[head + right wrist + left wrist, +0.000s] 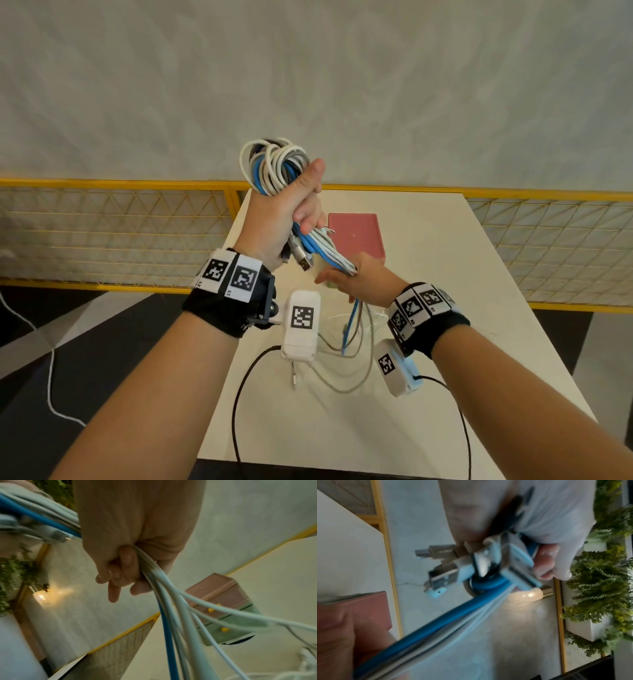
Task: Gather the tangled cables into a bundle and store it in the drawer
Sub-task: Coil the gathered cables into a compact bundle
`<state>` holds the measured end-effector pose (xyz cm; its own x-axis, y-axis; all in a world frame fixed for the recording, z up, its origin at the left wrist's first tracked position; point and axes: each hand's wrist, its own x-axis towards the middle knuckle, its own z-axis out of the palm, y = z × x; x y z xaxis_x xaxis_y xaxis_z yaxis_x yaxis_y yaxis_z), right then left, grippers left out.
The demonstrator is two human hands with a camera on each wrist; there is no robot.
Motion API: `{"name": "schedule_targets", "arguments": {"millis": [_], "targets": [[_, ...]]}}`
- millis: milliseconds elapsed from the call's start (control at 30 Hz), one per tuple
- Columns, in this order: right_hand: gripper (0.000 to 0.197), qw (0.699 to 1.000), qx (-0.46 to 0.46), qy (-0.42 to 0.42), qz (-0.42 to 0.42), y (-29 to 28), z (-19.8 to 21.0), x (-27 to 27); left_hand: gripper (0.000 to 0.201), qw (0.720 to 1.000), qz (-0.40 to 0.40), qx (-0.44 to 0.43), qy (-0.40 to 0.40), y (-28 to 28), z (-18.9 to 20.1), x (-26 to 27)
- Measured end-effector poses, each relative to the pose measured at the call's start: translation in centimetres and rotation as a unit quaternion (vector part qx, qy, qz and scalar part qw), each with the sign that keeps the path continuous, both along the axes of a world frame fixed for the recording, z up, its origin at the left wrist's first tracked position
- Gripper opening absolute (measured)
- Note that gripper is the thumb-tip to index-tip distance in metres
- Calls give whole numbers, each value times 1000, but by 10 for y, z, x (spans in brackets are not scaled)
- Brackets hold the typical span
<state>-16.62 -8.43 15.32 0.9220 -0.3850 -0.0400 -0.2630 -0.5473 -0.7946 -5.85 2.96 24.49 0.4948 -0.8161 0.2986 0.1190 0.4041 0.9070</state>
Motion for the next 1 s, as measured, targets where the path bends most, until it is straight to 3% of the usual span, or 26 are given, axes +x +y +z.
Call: {"name": "schedule_targets", "arguments": {"millis": [100,233,400,533,667,767,833,867,933,1000], "targets": [[43,996,-80,-9,-33,-16,3,0,30,997,-63,37,-33,6,-1,2],[11,981,-166,-1,-98,-27,20,1,30,974,-72,177,-124,12,-10,5],[41,950,-255,-30,-178,-17,37,1,27,943,31,275,-183,10,-20,-5],[56,943,-282,-58,-166,-8,43,1,28,925,24,300,-232,6,-24,-16],[88,986,-147,-56,-44,-10,55,-2,25,922,6,313,-228,5,-32,-17],[102,994,-71,-8,88,-16,66,-14,32,920,10,323,-221,6,-41,-8],[100,992,-37,11,123,-15,67,-20,49,917,19,327,-225,6,-46,-4],[98,993,9,0,118,-13,65,-20,47,918,25,323,-229,6,-48,-4],[86,991,99,-49,79,-13,60,-21,19,922,46,308,-229,5,-46,-9],[59,988,113,-91,48,-13,56,-23,5,933,65,292,-201,6,-44,-11]]}}
